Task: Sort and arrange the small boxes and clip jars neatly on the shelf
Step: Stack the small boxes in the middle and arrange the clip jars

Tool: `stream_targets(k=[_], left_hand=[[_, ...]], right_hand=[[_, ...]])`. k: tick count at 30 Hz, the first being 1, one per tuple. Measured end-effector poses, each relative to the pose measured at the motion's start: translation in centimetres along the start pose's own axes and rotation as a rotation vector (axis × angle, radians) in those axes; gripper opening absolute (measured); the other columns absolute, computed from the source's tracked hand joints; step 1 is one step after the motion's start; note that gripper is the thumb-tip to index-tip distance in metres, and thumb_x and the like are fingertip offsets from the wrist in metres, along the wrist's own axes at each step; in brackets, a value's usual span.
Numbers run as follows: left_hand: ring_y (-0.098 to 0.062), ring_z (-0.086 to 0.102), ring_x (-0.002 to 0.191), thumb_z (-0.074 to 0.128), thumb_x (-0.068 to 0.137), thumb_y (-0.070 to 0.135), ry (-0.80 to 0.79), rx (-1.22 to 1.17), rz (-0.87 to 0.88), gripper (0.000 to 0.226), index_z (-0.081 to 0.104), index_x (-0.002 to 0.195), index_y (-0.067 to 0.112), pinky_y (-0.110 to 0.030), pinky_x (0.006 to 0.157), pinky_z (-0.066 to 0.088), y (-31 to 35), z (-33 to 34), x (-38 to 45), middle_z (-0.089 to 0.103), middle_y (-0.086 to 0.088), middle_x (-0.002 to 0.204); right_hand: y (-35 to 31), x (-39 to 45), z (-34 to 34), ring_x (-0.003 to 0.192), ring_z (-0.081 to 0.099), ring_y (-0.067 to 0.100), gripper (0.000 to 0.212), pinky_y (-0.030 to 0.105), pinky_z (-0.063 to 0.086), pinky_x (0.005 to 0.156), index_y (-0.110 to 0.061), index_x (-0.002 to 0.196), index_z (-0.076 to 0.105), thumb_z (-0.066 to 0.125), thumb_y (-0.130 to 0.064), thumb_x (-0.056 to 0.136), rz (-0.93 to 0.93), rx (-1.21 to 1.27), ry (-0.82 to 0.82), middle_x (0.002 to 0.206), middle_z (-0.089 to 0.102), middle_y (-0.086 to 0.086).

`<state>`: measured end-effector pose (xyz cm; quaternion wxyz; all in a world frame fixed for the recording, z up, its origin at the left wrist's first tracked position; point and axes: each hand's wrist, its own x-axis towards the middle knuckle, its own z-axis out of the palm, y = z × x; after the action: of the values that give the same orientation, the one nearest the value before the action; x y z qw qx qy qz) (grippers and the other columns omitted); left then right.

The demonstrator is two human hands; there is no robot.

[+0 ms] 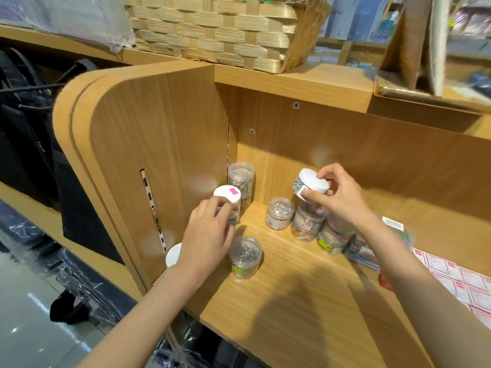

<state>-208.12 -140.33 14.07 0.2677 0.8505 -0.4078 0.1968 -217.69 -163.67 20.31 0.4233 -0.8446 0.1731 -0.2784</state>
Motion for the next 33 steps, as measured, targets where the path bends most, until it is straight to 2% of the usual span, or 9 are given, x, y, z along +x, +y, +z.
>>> stream_targets(k=[4, 8, 12, 15, 20, 23, 27, 30, 33], left_hand=[[-0.029, 0.053, 0.097, 0.035, 0.078, 0.032, -0.059, -0.014, -0.024, 0.045, 0.060, 0.107, 0.008, -0.038, 0.084, 0.042, 1.4, 1.1, 1.2, 0.058, -0.009, 0.108], [-0.042, 0.052, 0.109, 0.066, 0.072, 0.011, -0.180, 0.064, -0.096, 0.047, 0.057, 0.117, -0.002, -0.048, 0.092, 0.042, 0.1, 2.1, 1.8, 0.057, -0.023, 0.118], [-0.034, 0.047, 0.121, 0.064, 0.076, 0.009, -0.239, 0.067, -0.049, 0.051, 0.053, 0.125, 0.004, -0.041, 0.103, 0.032, -0.7, 1.4, 2.5, 0.052, -0.017, 0.131], [-0.024, 0.039, 0.129, 0.056, 0.084, 0.011, -0.261, 0.021, -0.058, 0.048, 0.047, 0.131, 0.008, -0.029, 0.106, 0.025, -1.1, 0.5, 2.9, 0.045, -0.009, 0.139], [-0.031, 0.043, 0.126, 0.060, 0.082, 0.008, -0.230, 0.002, -0.059, 0.046, 0.052, 0.127, 0.002, -0.034, 0.106, 0.031, -1.6, 0.2, 2.2, 0.049, -0.017, 0.134], [-0.027, 0.042, 0.128, 0.058, 0.085, 0.012, -0.219, -0.022, -0.057, 0.044, 0.052, 0.128, 0.007, -0.032, 0.107, 0.028, -2.0, -0.1, 2.0, 0.048, -0.012, 0.136], [-0.018, 0.036, 0.132, 0.053, 0.089, 0.016, -0.257, -0.073, -0.047, 0.044, 0.047, 0.133, 0.014, -0.024, 0.109, 0.020, -2.4, -0.1, 1.9, 0.040, -0.003, 0.143], [-0.017, 0.037, 0.130, 0.054, 0.088, 0.014, -0.277, -0.159, -0.093, 0.048, 0.043, 0.135, 0.014, -0.022, 0.106, 0.022, -2.4, -0.5, 2.0, 0.040, -0.002, 0.143], [-0.019, 0.043, 0.125, 0.055, 0.087, 0.011, -0.191, -0.189, -0.133, 0.051, 0.040, 0.135, 0.010, -0.016, 0.096, 0.027, -2.4, -1.2, 1.4, 0.042, -0.003, 0.140]], right_hand=[[0.8, -1.8, -0.1, 0.067, 0.044, 0.006, 0.042, 0.015, 0.033, 0.058, -0.019, 0.089, 0.044, 0.080, -0.021, 0.068, -0.064, -0.210, -0.119, 0.084, 0.051, -0.006], [2.3, -5.1, 1.4, 0.086, 0.041, 0.013, 0.044, 0.022, 0.033, 0.070, -0.024, 0.089, 0.038, 0.074, -0.036, 0.067, -0.114, -0.469, -0.488, 0.093, 0.044, -0.011], [3.9, -6.9, 2.3, 0.089, 0.039, 0.011, 0.044, 0.030, 0.035, 0.075, -0.026, 0.086, 0.036, 0.065, -0.052, 0.064, -0.033, -0.614, -0.617, 0.091, 0.040, -0.013], [2.4, -4.8, 1.9, 0.092, 0.036, 0.010, 0.051, 0.029, 0.035, 0.080, -0.019, 0.092, 0.050, 0.054, -0.063, 0.065, -0.154, -0.602, -0.589, 0.094, 0.042, -0.011], [1.6, -1.4, 4.9, 0.094, 0.050, 0.022, 0.008, 0.038, 0.027, 0.099, -0.015, 0.091, 0.054, 0.047, -0.017, 0.088, -0.393, -0.989, -0.411, 0.097, 0.056, 0.002], [2.3, -0.5, 7.0, 0.092, 0.056, 0.020, 0.022, 0.045, 0.021, 0.108, -0.015, 0.085, 0.055, 0.046, 0.003, 0.076, -0.430, -1.002, -0.419, 0.095, 0.058, 0.001], [3.0, 1.5, 8.6, 0.106, 0.056, 0.017, 0.029, 0.043, 0.015, 0.111, -0.017, 0.091, 0.053, 0.049, 0.006, 0.075, -0.414, -0.901, -0.490, 0.108, 0.058, -0.001], [2.5, 2.0, 8.4, 0.128, 0.040, 0.019, 0.046, 0.035, 0.020, 0.113, -0.011, 0.120, 0.053, 0.049, 0.007, 0.078, -0.364, -0.758, -0.558, 0.137, 0.047, 0.005], [0.1, 1.4, 8.5, 0.129, 0.038, 0.020, 0.050, 0.023, 0.022, 0.106, -0.010, 0.133, 0.045, 0.045, 0.005, 0.085, -0.358, -0.455, -0.562, 0.139, 0.044, 0.007]])
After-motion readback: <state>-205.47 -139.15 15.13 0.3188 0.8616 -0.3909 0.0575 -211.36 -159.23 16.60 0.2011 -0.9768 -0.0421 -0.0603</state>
